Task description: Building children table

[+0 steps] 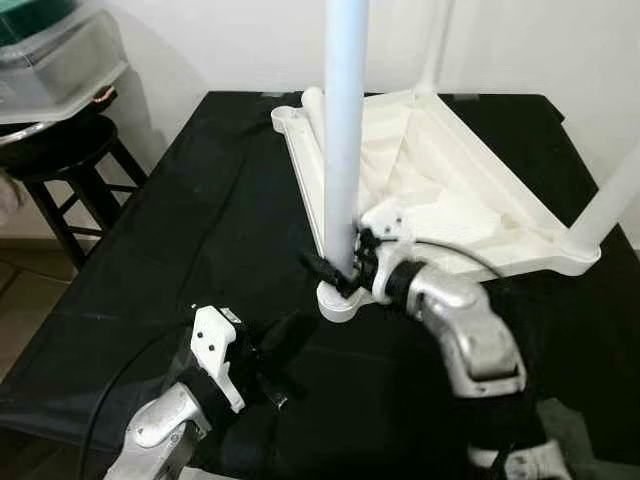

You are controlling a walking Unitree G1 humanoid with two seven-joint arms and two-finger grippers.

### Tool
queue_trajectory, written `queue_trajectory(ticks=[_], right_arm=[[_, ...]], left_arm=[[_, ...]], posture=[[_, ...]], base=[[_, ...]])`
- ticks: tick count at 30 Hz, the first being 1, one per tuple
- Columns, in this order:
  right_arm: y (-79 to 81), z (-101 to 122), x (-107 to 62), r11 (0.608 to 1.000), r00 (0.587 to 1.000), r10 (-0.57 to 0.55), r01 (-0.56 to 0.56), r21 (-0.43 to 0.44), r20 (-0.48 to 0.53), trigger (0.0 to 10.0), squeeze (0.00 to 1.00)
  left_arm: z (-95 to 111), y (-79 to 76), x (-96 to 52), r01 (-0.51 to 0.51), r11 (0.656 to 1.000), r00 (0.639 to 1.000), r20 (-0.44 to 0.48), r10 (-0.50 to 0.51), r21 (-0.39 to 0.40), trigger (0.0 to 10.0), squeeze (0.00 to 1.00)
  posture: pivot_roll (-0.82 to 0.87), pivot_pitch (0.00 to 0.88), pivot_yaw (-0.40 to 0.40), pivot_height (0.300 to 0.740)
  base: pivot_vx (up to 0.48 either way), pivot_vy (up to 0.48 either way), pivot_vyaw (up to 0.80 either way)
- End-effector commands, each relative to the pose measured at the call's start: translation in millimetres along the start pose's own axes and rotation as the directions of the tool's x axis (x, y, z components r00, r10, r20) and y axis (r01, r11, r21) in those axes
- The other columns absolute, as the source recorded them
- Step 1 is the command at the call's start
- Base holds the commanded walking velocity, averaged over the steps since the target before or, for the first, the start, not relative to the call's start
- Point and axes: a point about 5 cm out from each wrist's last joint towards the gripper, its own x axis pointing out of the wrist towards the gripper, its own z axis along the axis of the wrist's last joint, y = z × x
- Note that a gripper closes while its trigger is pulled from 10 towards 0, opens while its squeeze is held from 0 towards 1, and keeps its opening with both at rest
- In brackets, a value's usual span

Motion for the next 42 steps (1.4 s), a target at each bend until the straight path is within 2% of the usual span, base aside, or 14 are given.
queue_trajectory(ticks=[1,6,7,15,16,25,29,33,35,38,39,40,41,42], right_arm=[[-0.1,-2,-0.3,0.984,0.984,0.177,-0.177,-0.019,0.002,10.0,0.0],[-9.3,0,-0.5,0.969,0.97,0.242,-0.243,-0.037,-0.023,10.0,0.0],[-16.2,4,0.8,0.946,0.946,0.324,-0.324,-0.018,-0.033,10.0,0.0],[-24.4,10,4.7,0.893,0.892,0.45,-0.45,0.011,-0.029,10.0,0.0],[-27.8,9,7.7,0.867,0.867,0.497,-0.496,0.039,-0.018,0.0,0.0],[-34.0,2,6.6,0.846,0.847,0.531,-0.529,0.072,-0.02,0.0,0.0],[-37.7,-2,-0.4,0.866,0.867,0.498,-0.495,0.07,-0.025,0.0,0.0],[-42.2,-11,-13.9,0.917,0.918,0.395,-0.393,0.064,-0.022,0.0,0.0],[-34.1,-28,-24.6,0.966,0.965,0.251,-0.245,0.082,-0.07,0.0,0.0],[-31.5,-32,-27.2,0.974,0.973,0.215,-0.208,0.085,-0.084,0.0,0.0],[-15.2,-54,-16.3,0.984,0.99,-0.017,0.041,0.174,-0.138,0.0,0.0],[-15.2,-54,-16.3,0.984,0.99,-0.017,0.041,0.174,-0.138,0.0,0.0],[19.5,-80,-9.2,0.94,0.953,-0.171,0.234,0.25,-0.249,0.0,0.0],[19.5,-80,-9.2,0.94,0.953,-0.171,0.234,0.25,-0.249,0.0,0.0]], left_arm=[[-6,0.2,-2.8,-0.011,1.0,1.0,-0.027,0.011,-0.01,10.0,0.0],[-6,0.0,-3.2,-0.012,1.0,1.0,-0.028,0.011,-0.01,10.0,0.0],[-6,-0.3,-3.9,-0.012,1.0,0.999,-0.029,0.012,-0.008,10.0,0.0],[-5,-0.9,-5.7,-0.014,1.0,0.999,-0.033,0.014,-0.005,10.0,0.0],[-6,-1.6,-6.6,-0.015,1.0,0.999,-0.036,0.014,-0.005,10.0,0.0],[-7,-2.6,-7.2,-0.011,1.0,0.999,-0.04,0.011,-0.007,10.0,0.0],[-7,-2.8,-7.4,-0.012,1.0,0.999,-0.041,0.011,-0.008,10.0,0.0],[-8,-3.3,-7.9,-0.013,1.0,0.999,-0.042,0.012,-0.009,10.0,0.0],[-8,-3.4,-8.6,-0.013,1.0,0.999,-0.043,0.013,-0.008,10.0,0.0],[-8,-3.3,-8.9,-0.014,1.0,0.999,-0.043,0.013,-0.008,10.0,0.0],[-7,-2.1,-9.8,-0.014,1.0,0.999,-0.044,0.013,-0.007,10.0,0.0],[-7,-2.1,-9.8,-0.014,1.0,0.999,-0.044,0.013,-0.007,10.0,0.0],[-6,-0.9,-10.1,-0.014,1.0,0.999,-0.044,0.013,-0.005,10.0,0.0],[-6,-0.9,-10.1,-0.014,1.0,0.999,-0.044,0.013,-0.005,10.0,0.0]], posture=[[0.02,0.182,0.033,0.74],[0.02,0.182,0.035,0.74],[0.04,0.185,0.034,0.74],[0.04,0.186,0.038,0.74],[0.04,0.185,0.04,0.74],[0.04,0.182,0.042,0.74],[0.05,0.174,0.044,0.74],[0.04,0.171,0.039,0.74],[0.04,0.175,0.027,0.74],[0.04,0.175,0.027,0.74],[0.03,0.186,0.014,0.74],[0.03,0.186,0.014,0.74],[0.03,0.195,0.027,0.74],[0.03,0.195,0.027,0.74]], base=[[0.0,0.0,0.0],[0.0,0.0,0.0],[0.0,0.0,0.0],[0.0,0.0,0.0],[0.0,0.0,0.0],[0.0,0.0,0.0],[0.0,0.0,0.0],[0.0,0.0,0.0],[0.0,0.0,0.0],[0.0,0.0,0.0],[0.0,0.0,0.0],[0.0,0.0,0.0],[0.0,0.0,0.0],[0.0,0.0,0.0]])
